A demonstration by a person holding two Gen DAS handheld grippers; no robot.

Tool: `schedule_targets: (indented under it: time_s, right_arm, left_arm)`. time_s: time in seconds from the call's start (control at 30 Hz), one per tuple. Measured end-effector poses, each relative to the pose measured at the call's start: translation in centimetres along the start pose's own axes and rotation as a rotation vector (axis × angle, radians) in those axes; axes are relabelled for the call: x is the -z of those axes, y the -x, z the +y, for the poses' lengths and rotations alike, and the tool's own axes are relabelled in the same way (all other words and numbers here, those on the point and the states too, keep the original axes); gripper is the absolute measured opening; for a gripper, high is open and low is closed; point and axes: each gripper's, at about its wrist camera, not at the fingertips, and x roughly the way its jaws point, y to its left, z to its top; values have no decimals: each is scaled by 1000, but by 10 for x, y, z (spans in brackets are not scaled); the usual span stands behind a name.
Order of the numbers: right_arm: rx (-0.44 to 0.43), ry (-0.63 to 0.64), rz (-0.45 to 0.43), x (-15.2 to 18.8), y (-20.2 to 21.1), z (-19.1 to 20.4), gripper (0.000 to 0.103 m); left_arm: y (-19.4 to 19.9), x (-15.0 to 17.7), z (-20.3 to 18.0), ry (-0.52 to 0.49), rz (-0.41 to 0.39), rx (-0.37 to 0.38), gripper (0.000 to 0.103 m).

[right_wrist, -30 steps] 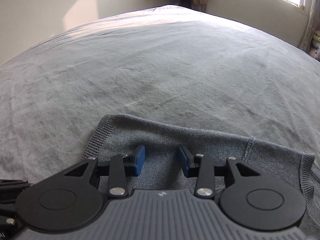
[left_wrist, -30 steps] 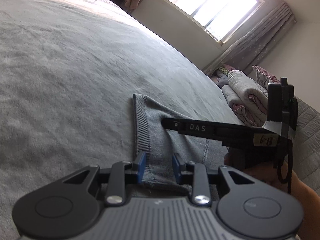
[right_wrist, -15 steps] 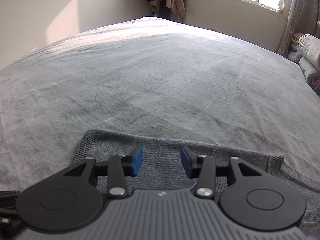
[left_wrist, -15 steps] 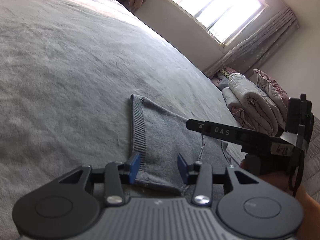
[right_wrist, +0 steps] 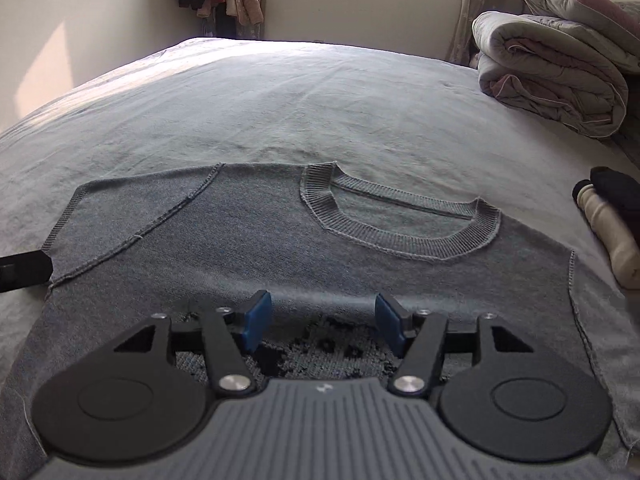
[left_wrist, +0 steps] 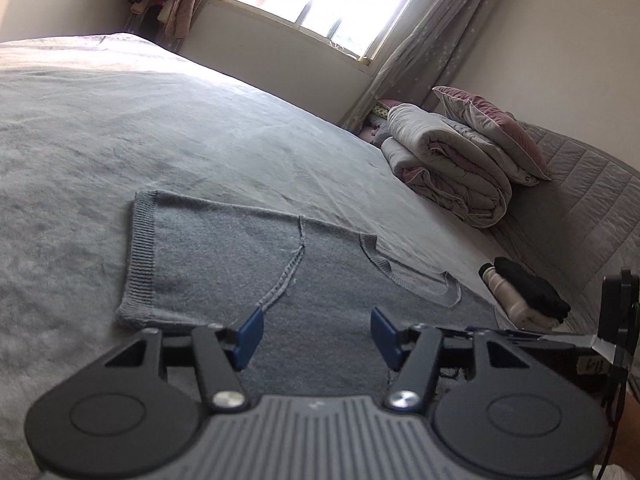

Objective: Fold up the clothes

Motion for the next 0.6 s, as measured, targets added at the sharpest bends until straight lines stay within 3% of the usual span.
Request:
schedule_targets:
  time_s: [0.1,0.27,0.5,0.6]
  right_arm:
    - [18,-61,4,26,26,-28,62]
    - [60,-132,11,66,63,-67,62]
    - [92,-218,7,120,113,-97,62]
    - [78,-234,4,138,137,-106,62]
  left_arm:
    - [3,12,-9,-45,37,-38,61]
    - [13,33,-1,6,75,-61,61]
    - [39,55,-18,-128,84,-72,61]
    - [57,57,-14,-111,110,-103,61]
